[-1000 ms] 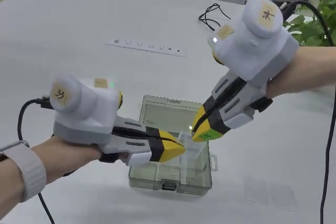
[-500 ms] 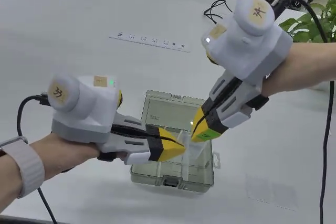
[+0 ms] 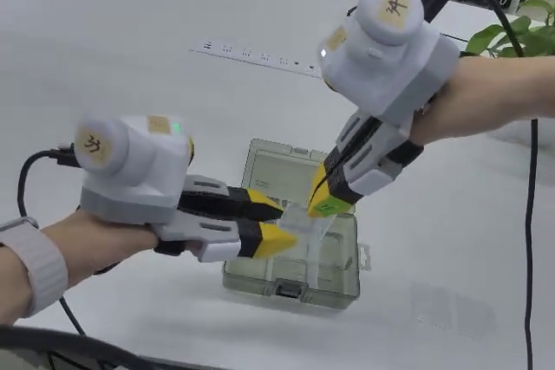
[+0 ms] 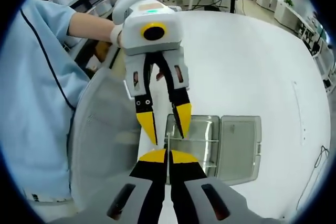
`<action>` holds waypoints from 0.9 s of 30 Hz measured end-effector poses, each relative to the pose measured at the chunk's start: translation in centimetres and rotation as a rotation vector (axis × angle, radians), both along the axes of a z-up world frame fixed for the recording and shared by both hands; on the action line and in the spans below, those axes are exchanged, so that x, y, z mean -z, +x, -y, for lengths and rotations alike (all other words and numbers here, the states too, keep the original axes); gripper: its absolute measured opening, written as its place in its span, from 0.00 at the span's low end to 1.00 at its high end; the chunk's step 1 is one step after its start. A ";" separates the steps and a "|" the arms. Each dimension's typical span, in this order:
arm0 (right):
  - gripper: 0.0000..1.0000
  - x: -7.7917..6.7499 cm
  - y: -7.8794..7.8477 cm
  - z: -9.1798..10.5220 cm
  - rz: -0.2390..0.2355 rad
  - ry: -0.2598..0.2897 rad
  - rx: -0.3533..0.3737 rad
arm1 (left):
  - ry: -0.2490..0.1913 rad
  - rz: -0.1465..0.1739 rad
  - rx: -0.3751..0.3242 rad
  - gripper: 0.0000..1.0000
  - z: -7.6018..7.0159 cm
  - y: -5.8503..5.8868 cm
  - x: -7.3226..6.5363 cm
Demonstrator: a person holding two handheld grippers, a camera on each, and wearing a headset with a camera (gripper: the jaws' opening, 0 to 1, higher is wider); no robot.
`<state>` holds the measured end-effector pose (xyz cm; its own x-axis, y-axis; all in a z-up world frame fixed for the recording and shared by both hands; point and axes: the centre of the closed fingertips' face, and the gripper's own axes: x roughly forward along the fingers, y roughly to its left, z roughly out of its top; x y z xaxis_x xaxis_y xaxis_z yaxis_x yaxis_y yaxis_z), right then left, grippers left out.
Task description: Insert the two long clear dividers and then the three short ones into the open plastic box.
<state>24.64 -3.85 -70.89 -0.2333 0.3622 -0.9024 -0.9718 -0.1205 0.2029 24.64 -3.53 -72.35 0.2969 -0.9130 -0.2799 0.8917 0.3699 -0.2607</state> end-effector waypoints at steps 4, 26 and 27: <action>0.02 0.5 0.8 -0.7 0.016 -0.001 0.024 | 0.023 0.013 -0.052 0.32 -1.4 0.5 0.4; 0.02 2.9 2.7 -3.8 0.040 0.034 0.107 | 0.250 0.032 -0.139 1.00 -5.5 1.0 4.9; 0.02 3.0 2.7 -3.9 0.040 0.033 0.107 | 0.262 0.027 -0.135 1.00 -5.7 0.9 5.2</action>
